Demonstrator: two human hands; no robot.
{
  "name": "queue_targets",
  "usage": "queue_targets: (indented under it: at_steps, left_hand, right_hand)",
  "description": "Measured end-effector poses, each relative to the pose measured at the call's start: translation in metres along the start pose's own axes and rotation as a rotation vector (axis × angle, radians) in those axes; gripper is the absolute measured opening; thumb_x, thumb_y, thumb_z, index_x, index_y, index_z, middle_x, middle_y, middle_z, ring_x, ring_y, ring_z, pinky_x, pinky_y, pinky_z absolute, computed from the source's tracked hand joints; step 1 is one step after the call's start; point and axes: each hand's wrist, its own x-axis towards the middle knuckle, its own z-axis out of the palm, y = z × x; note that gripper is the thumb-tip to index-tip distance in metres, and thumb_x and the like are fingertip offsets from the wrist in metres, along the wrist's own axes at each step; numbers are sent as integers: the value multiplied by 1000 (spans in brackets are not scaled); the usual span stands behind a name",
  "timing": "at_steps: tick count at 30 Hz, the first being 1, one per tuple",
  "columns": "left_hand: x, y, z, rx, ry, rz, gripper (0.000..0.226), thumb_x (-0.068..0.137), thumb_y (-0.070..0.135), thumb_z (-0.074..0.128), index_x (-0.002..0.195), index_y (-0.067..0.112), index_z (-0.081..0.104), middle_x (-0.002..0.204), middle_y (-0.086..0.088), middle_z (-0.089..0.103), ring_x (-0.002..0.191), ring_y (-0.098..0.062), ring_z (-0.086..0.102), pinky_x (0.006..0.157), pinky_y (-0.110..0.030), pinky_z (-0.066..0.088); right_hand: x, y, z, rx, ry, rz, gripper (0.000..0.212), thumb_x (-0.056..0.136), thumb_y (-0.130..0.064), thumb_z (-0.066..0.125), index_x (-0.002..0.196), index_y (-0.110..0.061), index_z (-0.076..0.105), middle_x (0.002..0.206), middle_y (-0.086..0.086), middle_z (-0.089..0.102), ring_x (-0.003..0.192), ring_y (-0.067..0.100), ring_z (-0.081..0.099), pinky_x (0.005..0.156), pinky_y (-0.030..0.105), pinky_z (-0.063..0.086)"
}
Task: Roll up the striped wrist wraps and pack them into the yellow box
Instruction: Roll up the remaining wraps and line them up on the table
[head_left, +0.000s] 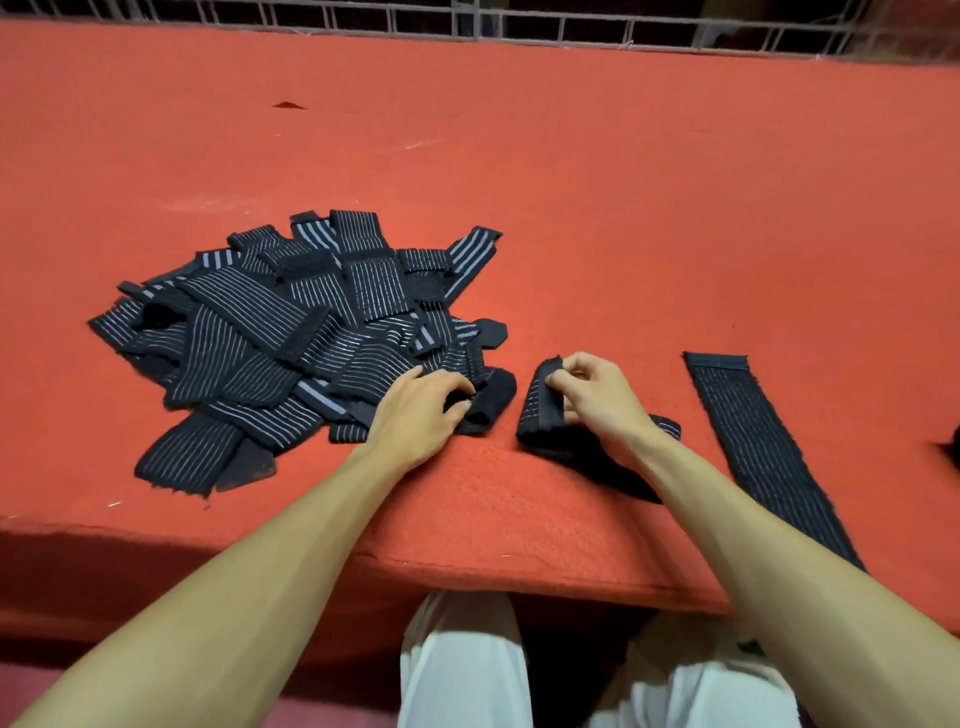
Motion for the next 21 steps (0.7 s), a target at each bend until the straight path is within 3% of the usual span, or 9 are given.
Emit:
queue_targets:
  at_steps: [2,3,6,9,11,14,17,21]
  left_hand:
    - [4,16,-11,50,-42,7,32,93,14,51,121,26,61,127,9,61,124,-11,51,119,-31,14]
    - [5,29,-18,-5,-8,14,36,90,7,50,119,24,63,126,7,62,123,-13,51,117,-30,18]
    - [4,72,-38,-479,80,15,44,87,-9,43,119,15,63,127,-1,59,126,-17,50,109,-26,31]
    - [0,119,-65,-784,-127,97,61,84,-17,47,137,14,46,137,4,49,134,-10,40,109,-22,29]
    - [-5,146,-80,-859,-247,162,66,83,-15,56,139,16,41,133,8,51,128,-5,45,100,-14,36]
    - [-11,171,-94,-935,-258,189,40,86,0,67,119,20,55,114,7,66,107,-7,61,83,-16,48]
    - [-22,191,-110,-937,-249,234,13,91,10,64,102,17,64,92,5,69,79,-5,64,65,-21,49]
    - [-34,213,-129,-951,-216,268,15,94,16,60,107,8,64,92,-2,67,74,-10,60,54,-20,44]
  right_hand:
    - [-9,-17,-17,-37,-26,-28,15,93,-4,55,85,-16,57,62,-1,55,48,11,49,46,21,39]
    - [-14,-29,-26,-13,-46,-41,15,94,-3,54,89,-15,59,65,0,57,46,8,52,43,18,40]
    - [-32,-65,-53,45,-121,-112,18,96,-4,54,93,-20,63,76,3,60,53,10,54,44,19,41]
    - [-49,-99,-79,132,-148,-208,17,93,-6,58,97,-20,67,83,10,60,65,19,51,53,25,34]
    - [-63,-123,-96,210,-162,-270,16,91,-8,61,101,-17,68,87,9,64,68,18,55,56,26,40]
    - [-82,-152,-117,320,-193,-350,16,89,-10,63,104,-13,69,87,6,69,69,14,64,62,25,51]
    - [-100,-173,-134,432,-160,-401,18,91,-10,63,108,-7,67,88,6,71,69,13,67,64,24,54]
    - [-107,-185,-152,479,-75,-418,14,91,-11,64,103,-5,66,84,7,71,66,13,66,61,24,54]
